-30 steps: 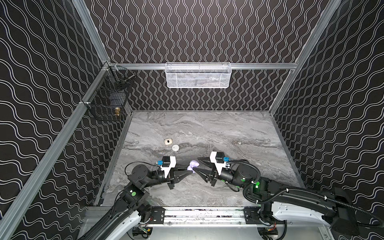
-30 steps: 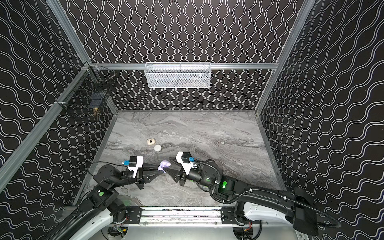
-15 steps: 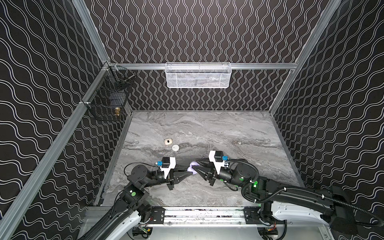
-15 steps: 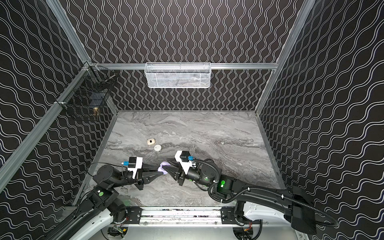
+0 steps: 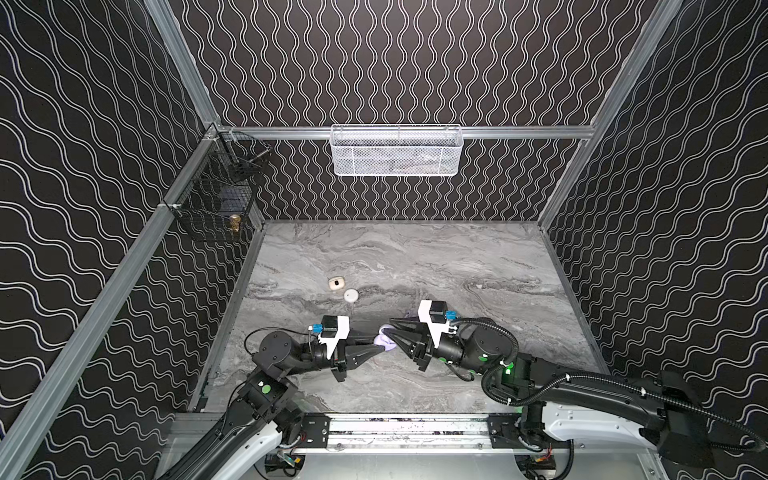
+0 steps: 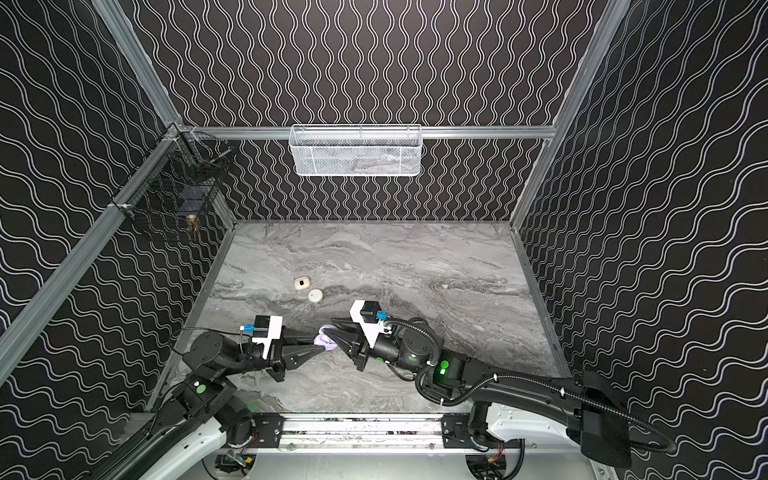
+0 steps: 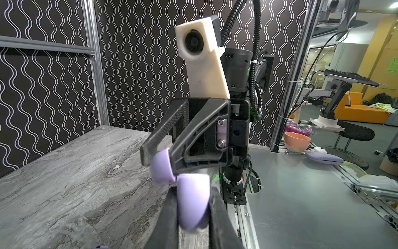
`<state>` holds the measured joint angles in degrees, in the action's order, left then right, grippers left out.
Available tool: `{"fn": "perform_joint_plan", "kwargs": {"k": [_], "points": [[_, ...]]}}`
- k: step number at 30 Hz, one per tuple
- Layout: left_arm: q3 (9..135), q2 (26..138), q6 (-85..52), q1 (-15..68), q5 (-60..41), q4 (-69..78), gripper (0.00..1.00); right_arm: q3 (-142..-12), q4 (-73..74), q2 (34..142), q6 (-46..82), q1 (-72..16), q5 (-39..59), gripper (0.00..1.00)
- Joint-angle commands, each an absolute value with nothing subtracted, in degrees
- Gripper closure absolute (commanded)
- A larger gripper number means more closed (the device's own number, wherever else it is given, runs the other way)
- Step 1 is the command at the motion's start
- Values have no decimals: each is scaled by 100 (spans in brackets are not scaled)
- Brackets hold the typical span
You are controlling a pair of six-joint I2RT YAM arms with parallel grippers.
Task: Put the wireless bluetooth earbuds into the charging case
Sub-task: 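Grip the lid with the right gripper and pull it open, then release the lid and move the right gripper down onto the lilac earbuds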
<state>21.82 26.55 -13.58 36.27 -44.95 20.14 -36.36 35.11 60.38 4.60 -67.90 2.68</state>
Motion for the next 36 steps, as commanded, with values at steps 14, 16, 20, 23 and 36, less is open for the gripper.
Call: {"fn": "perform_joint_plan", "kwargs": {"k": [14, 16, 20, 23, 36], "points": [[2248, 2620, -1362, 3627, -4641, 2326, 100, -3663, 3498, 5955, 535, -6803, 416, 79], [2251, 2589, -1329, 3629, -4566, 2266, 100, -3627, 3398, 5840, 562, -6803, 202, 64], [2280, 2556, -1150, 3630, -4105, 1903, 100, -3564, 3015, 5379, 573, -6798, -795, 44], [2296, 2478, -998, 3625, -3581, 1548, 100, -3670, 2401, 5048, 733, -6762, -2322, 40], [1209, 573, -695, 3627, -2363, 1335, 100, -4544, -784, 7372, 3265, -4574, -1988, 53]]}}
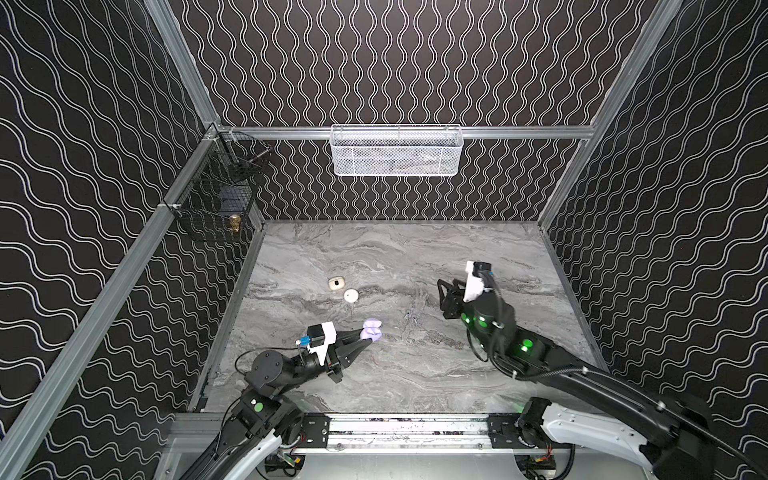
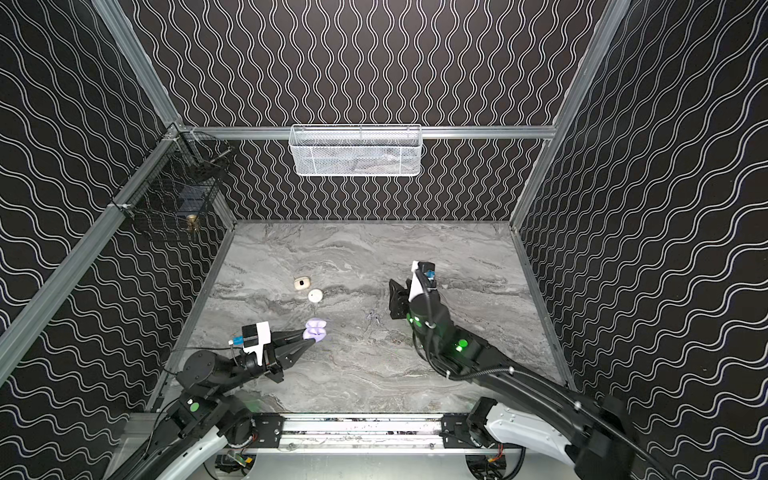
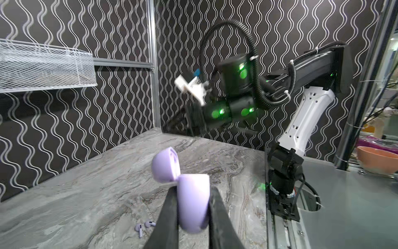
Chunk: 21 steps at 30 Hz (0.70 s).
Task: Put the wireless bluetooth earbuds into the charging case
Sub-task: 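Release the lid and move the right gripper down onto the lilac earbuds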
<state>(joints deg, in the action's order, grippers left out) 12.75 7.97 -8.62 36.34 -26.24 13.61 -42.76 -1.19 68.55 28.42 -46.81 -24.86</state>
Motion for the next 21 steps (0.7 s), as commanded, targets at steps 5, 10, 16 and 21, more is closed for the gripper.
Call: {"fn": "perform_joint_plan", "kwargs": {"k": [5, 10, 16, 21], "points": [[1174, 257, -616, 3626, -2421, 1151, 100, -5012, -946, 8603, 3143, -4567, -1261, 55], [1258, 563, -558, 3627, -2550, 1117, 100, -5659, -1476, 9475, 2895, -4562, -1174, 53], [1340, 977, -569, 3623, -2735, 1232, 100, -6253, -1945, 10281, 2774, -4567, -1276, 55], [1351, 1072, -596, 3625, -2765, 1246, 100, -6500, -2055, 10668, 2714, -4562, -1194, 59]]}}
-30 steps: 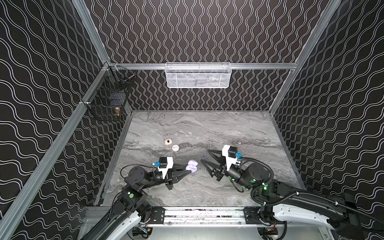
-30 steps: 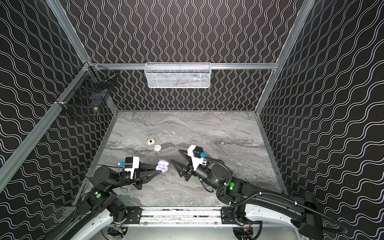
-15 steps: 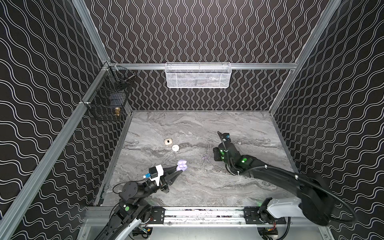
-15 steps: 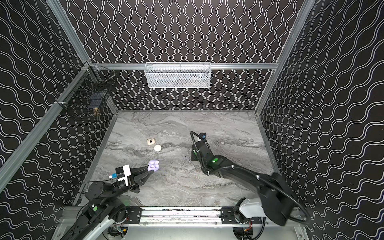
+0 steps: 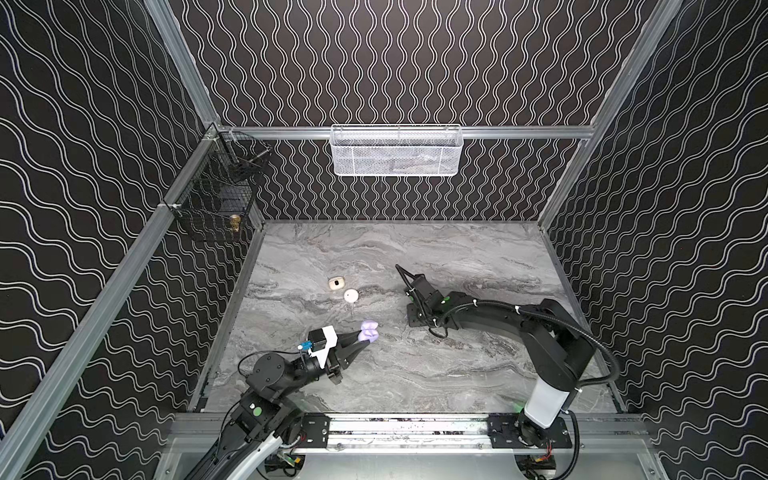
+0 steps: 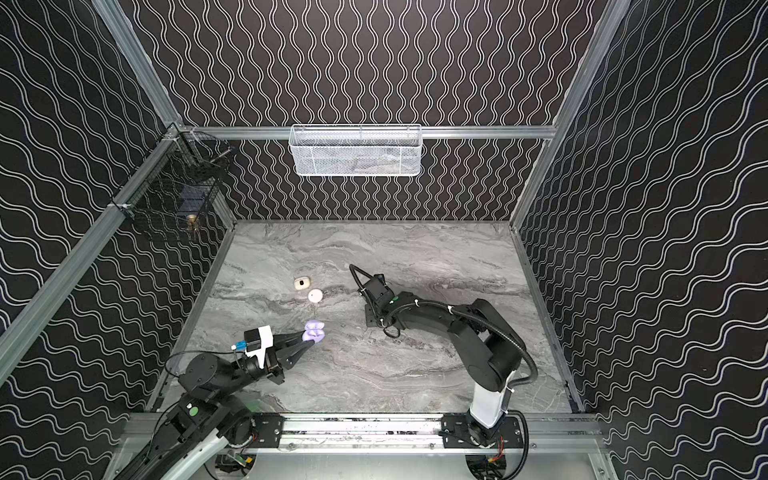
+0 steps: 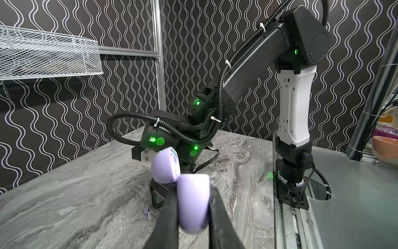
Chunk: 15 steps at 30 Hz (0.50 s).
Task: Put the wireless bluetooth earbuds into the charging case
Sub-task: 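Release the lid and move the right gripper down onto the lilac earbuds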
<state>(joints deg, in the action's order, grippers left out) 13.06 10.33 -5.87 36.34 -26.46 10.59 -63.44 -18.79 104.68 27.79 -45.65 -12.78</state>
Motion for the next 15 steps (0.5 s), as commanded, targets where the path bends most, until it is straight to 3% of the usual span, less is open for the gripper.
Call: {"fn": "perform_joint_plan", "kwargs": {"k": [1, 15], "points": [[1349, 1063, -598, 3623, -2754, 1252, 100, -6545, -2083, 10719, 2705, -4562, -1200, 60], [1368, 837, -598, 3629, -2598, 1094, 100, -6653, -2198, 11021, 2763, -4575, -1486, 68]]}}
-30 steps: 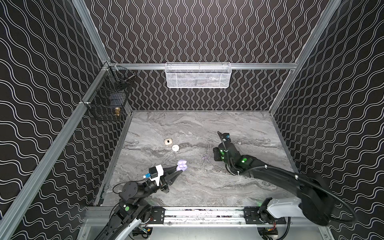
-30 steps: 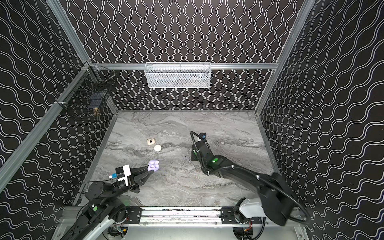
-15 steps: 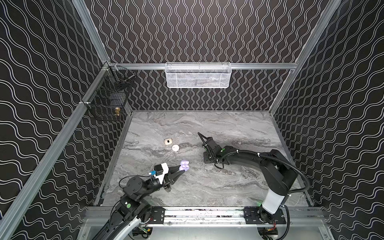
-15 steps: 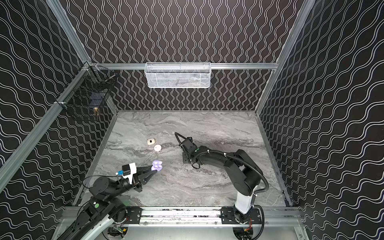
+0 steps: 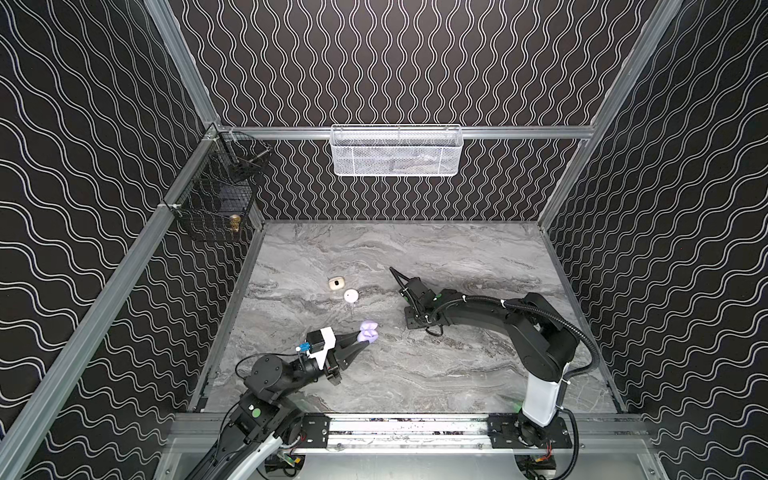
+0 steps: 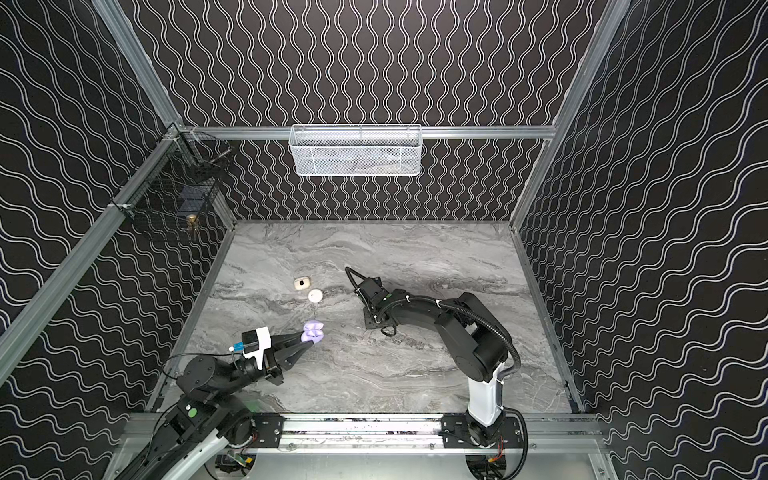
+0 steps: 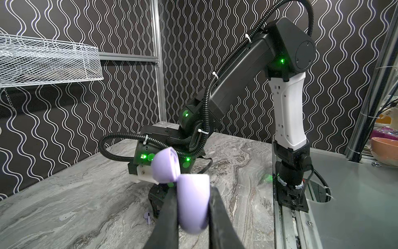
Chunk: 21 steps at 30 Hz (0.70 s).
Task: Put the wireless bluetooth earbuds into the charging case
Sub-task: 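Release the lid and move the right gripper down onto the lilac earbuds, then close the right gripper on one lilac earbud and lift it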
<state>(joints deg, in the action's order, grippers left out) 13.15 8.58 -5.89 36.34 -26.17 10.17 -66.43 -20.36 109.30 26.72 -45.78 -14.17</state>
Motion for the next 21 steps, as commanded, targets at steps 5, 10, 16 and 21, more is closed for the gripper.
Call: {"fn": "perform_joint_plan", "kwargs": {"k": [5, 10, 16, 21], "points": [[1384, 794, -607, 3627, -2621, 1028, 100, -6646, -2196, 11051, 2780, -4574, -1562, 71], [1371, 758, -598, 3630, -2601, 1028, 100, -6608, -2162, 11039, 2799, -4570, -1505, 71], [1386, 817, -587, 3621, -2627, 1034, 100, -6577, -2162, 11018, 2820, -4606, -1477, 71], [1394, 821, -590, 3625, -2610, 1041, 100, -6531, -2127, 10993, 2834, -4634, -1483, 72]]}}
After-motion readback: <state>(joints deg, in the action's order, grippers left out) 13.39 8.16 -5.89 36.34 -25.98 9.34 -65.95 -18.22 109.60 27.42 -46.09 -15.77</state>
